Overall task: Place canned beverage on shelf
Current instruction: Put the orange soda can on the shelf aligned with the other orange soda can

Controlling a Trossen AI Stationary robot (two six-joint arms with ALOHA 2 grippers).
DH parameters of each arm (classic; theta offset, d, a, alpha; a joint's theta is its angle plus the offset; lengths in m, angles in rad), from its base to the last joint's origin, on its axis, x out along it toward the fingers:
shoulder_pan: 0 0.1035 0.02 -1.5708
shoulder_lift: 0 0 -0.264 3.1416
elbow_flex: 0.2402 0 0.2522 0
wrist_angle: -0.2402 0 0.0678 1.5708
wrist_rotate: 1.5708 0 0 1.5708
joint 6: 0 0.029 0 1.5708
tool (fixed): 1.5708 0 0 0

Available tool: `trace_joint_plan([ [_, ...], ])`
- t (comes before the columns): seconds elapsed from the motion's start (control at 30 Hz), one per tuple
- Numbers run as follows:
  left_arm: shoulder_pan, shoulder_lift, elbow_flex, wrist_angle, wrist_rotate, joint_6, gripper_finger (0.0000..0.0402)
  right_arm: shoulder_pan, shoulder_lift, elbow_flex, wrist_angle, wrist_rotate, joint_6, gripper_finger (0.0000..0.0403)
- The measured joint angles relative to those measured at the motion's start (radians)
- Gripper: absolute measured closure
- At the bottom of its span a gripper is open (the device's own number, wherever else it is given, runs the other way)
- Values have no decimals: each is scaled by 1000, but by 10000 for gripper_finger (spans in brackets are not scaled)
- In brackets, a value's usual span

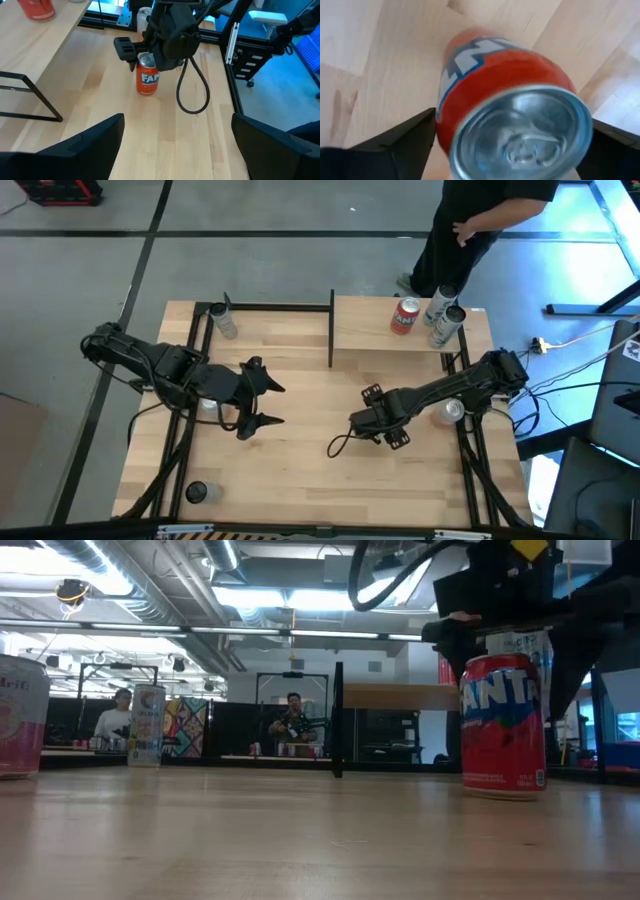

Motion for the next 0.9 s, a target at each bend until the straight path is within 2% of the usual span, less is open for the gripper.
trace_joint_plan([
  [0.2, 0, 0, 0, 4, 0, 0, 44, 0, -13, 113, -33, 0, 61, 53],
  [0.33, 0, 0, 0, 4, -5, 0, 44, 0, -83, 150, -42, -34, 178, 61],
  [0.47, 0, 0, 0, 4, -22, 0, 44, 0, -187, 127, -35, -69, 338, 61],
  [0.67, 0, 0, 0, 5, -24, -1, 44, 0, -337, 43, -36, -19, 624, 61],
  [0.8, 0, 0, 0, 8, -23, -5, 44, 1, -380, 20, -40, -39, 792, 61],
  [0.9, 0, 0, 0, 8, -23, -8, 44, 1, -382, 18, -62, -72, 854, 61],
])
